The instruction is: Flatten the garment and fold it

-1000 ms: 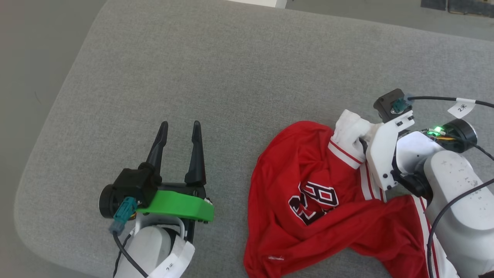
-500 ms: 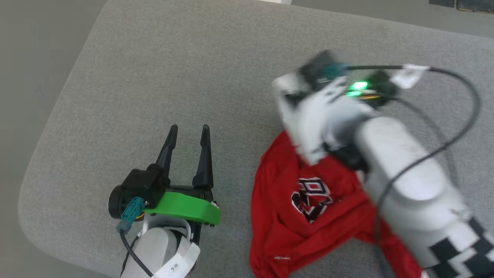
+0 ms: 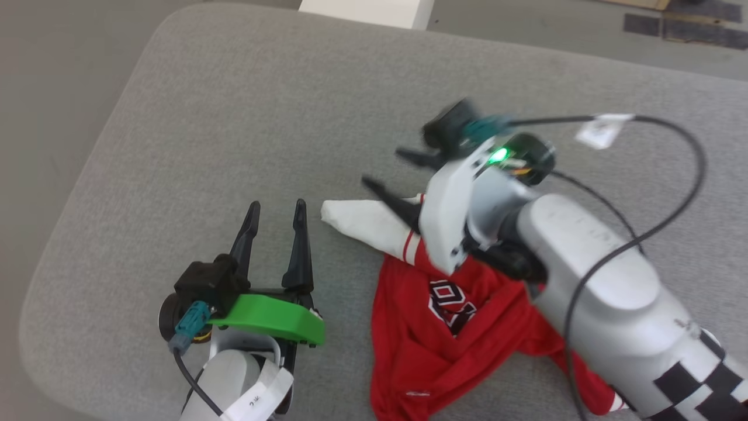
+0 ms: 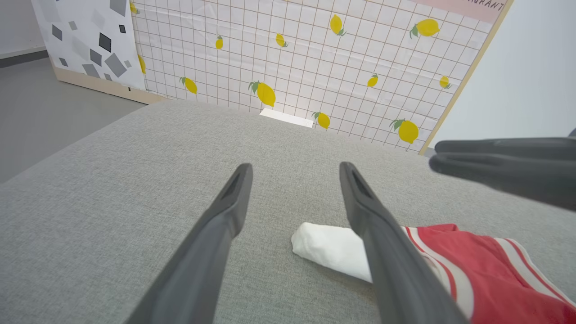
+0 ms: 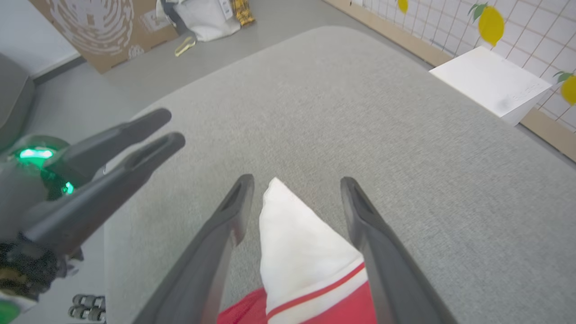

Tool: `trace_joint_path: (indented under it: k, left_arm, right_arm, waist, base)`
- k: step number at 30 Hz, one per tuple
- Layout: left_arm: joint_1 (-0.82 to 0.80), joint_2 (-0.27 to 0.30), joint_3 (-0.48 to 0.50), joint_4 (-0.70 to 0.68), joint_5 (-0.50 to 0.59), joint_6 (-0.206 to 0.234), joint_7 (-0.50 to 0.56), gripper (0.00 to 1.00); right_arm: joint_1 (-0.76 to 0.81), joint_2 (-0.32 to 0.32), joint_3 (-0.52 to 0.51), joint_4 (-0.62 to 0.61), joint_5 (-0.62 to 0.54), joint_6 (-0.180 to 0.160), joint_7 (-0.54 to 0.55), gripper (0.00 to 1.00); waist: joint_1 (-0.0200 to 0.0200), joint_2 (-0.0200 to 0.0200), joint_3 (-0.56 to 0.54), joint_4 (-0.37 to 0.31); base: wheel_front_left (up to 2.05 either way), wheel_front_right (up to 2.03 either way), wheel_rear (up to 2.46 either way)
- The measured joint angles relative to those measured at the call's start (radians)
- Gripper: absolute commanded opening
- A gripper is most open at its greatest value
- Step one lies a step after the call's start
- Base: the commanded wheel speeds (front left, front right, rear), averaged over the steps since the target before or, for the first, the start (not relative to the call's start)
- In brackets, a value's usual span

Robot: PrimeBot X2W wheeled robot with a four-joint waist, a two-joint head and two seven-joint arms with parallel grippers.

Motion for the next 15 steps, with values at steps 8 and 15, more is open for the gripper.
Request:
trace_joint_path:
  k: [8,15]
  left_arm:
    - [0.025,0.001,0.026,0.031,0.004,-0.022,0.000,1.00]
    - [0.051,0.012,0.041,0.058,-0.001,-0.027,0.000,1.00]
  right_arm:
    - [0.116,-0.059,-0.244,-0.074,0.012,0.000,-0.147,1.00]
    - [0.370,-0.078,-0.472,-0.157,-0.038,0.000,-0.198,1.00]
  waist:
    - [-0.0001,0.0000,-0.064,-0.064]
    - [-0.0001,0.0000,-0.128,-0.129]
  base:
    - [0.00,0.00,0.00]
    - [0.00,0.00,0.00]
